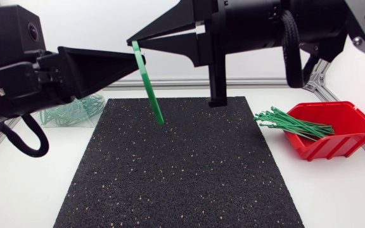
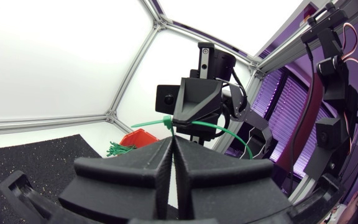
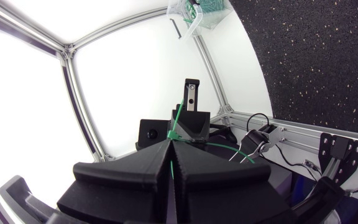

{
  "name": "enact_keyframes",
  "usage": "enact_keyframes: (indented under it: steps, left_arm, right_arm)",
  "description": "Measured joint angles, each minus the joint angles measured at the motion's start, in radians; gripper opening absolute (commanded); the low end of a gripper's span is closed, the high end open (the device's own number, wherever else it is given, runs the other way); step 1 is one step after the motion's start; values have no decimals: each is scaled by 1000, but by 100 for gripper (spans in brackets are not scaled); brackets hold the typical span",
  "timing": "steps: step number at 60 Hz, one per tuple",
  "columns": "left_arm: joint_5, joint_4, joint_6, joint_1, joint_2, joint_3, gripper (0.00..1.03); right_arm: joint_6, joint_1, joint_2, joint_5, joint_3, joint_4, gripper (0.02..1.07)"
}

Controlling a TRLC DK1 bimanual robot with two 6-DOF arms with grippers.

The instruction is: Take a green cable tie from the red box, thread the tail through the head to close it, then place it in the transparent bin on the left.

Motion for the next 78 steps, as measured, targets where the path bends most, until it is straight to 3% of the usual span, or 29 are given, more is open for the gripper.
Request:
enact_keyframes:
  steps: [11,18,23,46,61,78]
  left_arm:
    - [-3,-7,0,15,-9,-10,3]
    - [25,-6,0,45,-9,-12,3]
    - [40,-2,0,66,-10,-12,3]
    - [97,11,48,109,9,-24,3]
    - [180,11,227,108,105,-25,4]
    - [240,10,526,129,166,-62,4]
  right_arm:
    - [3,1,18,-5,8,0,10]
    - [3,7,18,0,8,0,34]
    - [3,7,14,0,8,0,39]
    - [-78,-80,-7,-56,10,-77,38]
    - [-290,-104,58,-126,82,-208,35]
    - [-589,-108,168,-177,141,-409,35]
